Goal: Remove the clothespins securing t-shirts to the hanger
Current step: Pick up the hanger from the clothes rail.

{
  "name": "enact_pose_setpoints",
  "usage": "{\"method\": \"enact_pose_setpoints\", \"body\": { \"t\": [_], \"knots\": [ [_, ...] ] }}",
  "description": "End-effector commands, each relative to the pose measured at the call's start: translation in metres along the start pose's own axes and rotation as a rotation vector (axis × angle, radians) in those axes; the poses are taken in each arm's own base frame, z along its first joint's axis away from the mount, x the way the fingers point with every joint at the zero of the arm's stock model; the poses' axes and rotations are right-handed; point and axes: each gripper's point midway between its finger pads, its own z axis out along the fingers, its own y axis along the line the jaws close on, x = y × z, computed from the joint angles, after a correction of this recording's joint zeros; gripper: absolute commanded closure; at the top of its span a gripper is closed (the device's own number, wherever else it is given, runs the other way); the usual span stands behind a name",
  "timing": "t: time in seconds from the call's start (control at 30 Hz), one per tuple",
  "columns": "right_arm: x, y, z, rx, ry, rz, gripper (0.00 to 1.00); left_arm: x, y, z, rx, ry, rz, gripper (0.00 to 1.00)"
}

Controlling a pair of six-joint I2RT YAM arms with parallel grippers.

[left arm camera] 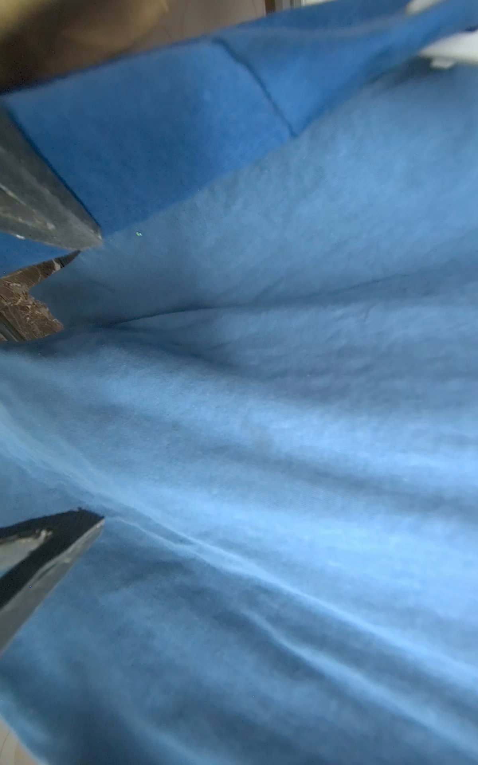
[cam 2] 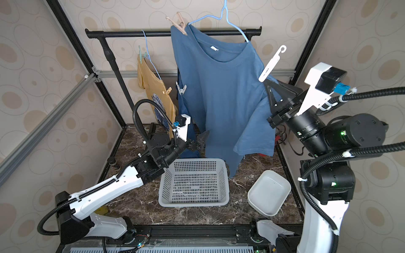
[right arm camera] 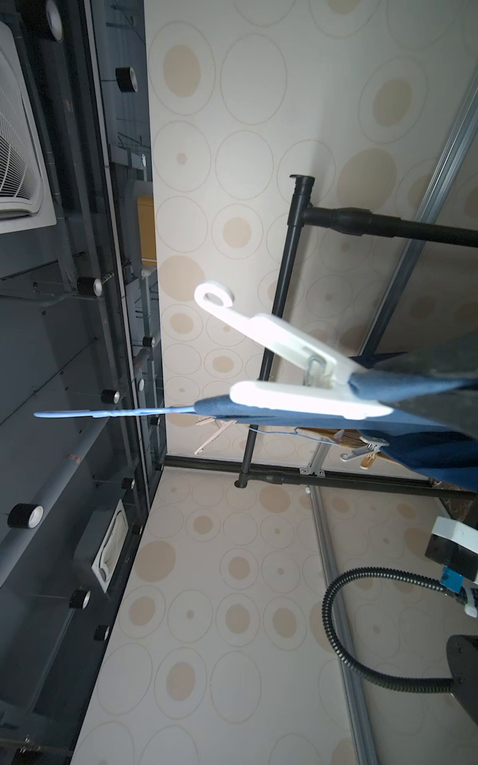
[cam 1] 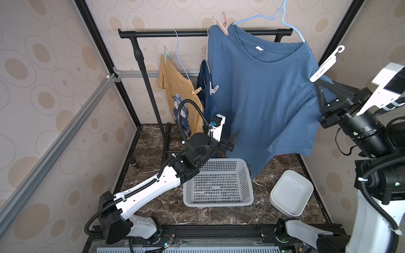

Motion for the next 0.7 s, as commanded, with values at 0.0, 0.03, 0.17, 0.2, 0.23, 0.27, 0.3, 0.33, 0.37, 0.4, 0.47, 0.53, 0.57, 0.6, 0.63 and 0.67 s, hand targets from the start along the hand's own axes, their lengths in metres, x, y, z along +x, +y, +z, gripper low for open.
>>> {"method": "enact_pose_setpoints", "body": {
  "t": [0.0, 0.03, 0.17, 0.2, 0.23, 0.27, 0.3, 0.33, 0.37, 0.4, 0.47, 0.53, 0.57, 0.6, 0.63, 0.67],
  "knots": [
    [-0.042, 0.021, -0.009, -0.073, -0.123, -0.015, 1.00, -0.009, 0.012, -0.013, -0.037, -0.020, -0.017, 0.01],
    [-0.044, 0.023, -0.009, -0.082, -0.129, -0.012, 1.00, -0.010, 0.014, -0.016, -0.042, -0.022, -0.016, 0.01],
    [-0.058, 0.034, -0.014, -0.132, -0.160, 0.020, 1.00, -0.012, 0.023, -0.030, -0.063, -0.024, -0.007, 0.01],
    [-0.061, 0.037, -0.014, -0.143, -0.162, 0.031, 1.00, -0.013, 0.024, -0.033, -0.066, -0.023, -0.005, 0.01],
    [-0.064, 0.039, -0.014, -0.156, -0.165, 0.046, 1.00, -0.013, 0.027, -0.036, -0.073, -0.023, -0.003, 0.01],
    [-0.066, 0.041, -0.015, -0.170, -0.171, 0.053, 1.00, -0.014, 0.029, -0.039, -0.080, -0.024, -0.001, 0.01],
    [-0.069, 0.043, -0.015, -0.183, -0.178, 0.067, 1.00, -0.013, 0.031, -0.043, -0.086, -0.023, 0.001, 0.01],
    [-0.071, 0.044, -0.015, -0.195, -0.186, 0.081, 1.00, -0.013, 0.034, -0.046, -0.094, -0.022, 0.003, 0.01],
    [-0.072, 0.045, -0.015, -0.204, -0.189, 0.087, 1.00, -0.012, 0.036, -0.048, -0.101, -0.021, 0.003, 0.01],
    [-0.073, 0.046, -0.015, -0.211, -0.192, 0.094, 1.00, -0.011, 0.038, -0.051, -0.106, -0.020, 0.004, 0.01],
    [-0.069, 0.046, -0.014, -0.221, -0.188, 0.106, 1.00, -0.011, 0.040, -0.056, -0.113, -0.021, 0.004, 0.01],
    [-0.058, 0.044, -0.012, -0.234, -0.186, 0.134, 1.00, -0.008, 0.041, -0.061, -0.114, -0.017, 0.004, 0.01],
    [-0.053, 0.043, -0.011, -0.231, -0.187, 0.147, 1.00, -0.008, 0.043, -0.062, -0.118, -0.016, 0.005, 0.01],
    [-0.047, 0.040, -0.011, -0.225, -0.188, 0.167, 1.00, -0.006, 0.044, -0.064, -0.126, -0.008, 0.014, 0.01],
    [-0.042, 0.039, -0.011, -0.224, -0.187, 0.185, 1.00, -0.004, 0.046, -0.067, -0.135, 0.003, 0.024, 0.01],
    [-0.037, 0.038, -0.012, -0.222, -0.180, 0.199, 1.00, -0.002, 0.048, -0.069, -0.144, 0.012, 0.033, 0.01]
  ]
}}
